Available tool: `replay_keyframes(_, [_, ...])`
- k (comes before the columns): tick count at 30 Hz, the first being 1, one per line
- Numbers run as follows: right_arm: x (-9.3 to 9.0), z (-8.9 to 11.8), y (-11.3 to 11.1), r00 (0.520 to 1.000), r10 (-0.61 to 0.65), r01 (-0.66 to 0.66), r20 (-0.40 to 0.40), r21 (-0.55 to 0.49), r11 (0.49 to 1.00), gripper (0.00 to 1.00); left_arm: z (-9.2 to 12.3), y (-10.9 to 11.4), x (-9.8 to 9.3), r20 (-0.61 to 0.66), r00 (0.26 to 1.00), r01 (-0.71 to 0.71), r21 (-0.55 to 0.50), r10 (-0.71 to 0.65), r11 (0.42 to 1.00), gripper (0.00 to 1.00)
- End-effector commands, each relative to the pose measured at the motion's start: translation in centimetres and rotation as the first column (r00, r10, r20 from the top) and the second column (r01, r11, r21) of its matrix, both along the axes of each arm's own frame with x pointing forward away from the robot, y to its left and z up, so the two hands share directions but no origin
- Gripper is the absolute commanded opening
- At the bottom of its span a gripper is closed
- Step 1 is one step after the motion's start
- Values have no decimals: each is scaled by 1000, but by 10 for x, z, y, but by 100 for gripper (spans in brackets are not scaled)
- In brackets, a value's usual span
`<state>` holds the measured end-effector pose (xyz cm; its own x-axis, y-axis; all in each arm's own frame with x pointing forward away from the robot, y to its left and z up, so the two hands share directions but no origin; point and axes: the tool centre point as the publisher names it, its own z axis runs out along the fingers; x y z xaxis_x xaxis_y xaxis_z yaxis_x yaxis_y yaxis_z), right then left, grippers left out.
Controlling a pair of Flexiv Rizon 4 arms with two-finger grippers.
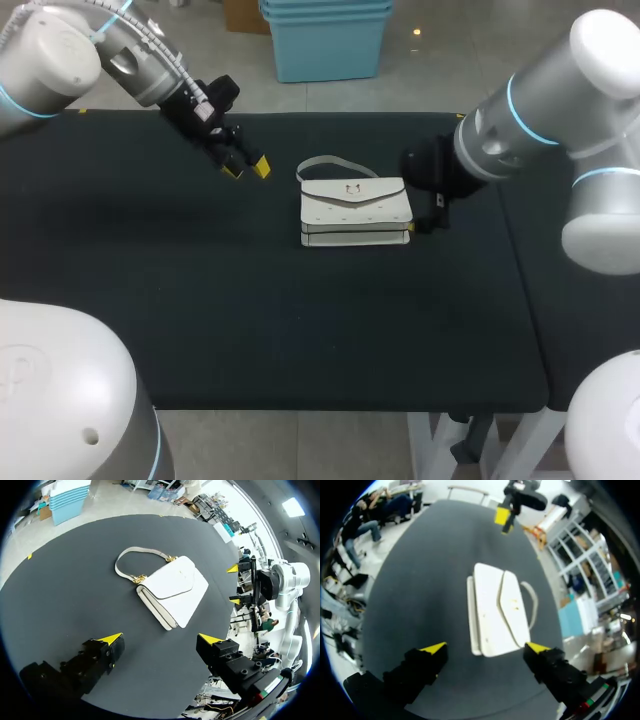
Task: Pick up the bag, open it, inspect its contents, close it, and place it on the opposite side
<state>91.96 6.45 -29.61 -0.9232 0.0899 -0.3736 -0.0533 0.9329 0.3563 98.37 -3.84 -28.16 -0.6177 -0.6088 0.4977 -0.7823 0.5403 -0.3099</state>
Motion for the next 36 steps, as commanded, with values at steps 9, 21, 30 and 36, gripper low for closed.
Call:
replay_keyframes(9, [-2,-23,13,999,13,-13,-29,18,1000,100,5,-28,32,360,847,393,70,-390,917,100])
replay_keyframes(21, [-4,-47,21,998,39,-37,-51,39,999,100,2,-42,35,325,843,393,172,-429,903,100])
replay_keyframes(30, [4,-55,30,999,20,-20,27,7,1000,100,-19,-50,46,489,733,470,138,-472,872,100])
replay_keyframes(36, [11,-59,28,992,-23,23,121,0,1000,100,-26,-61,46,578,633,567,108,-515,817,100])
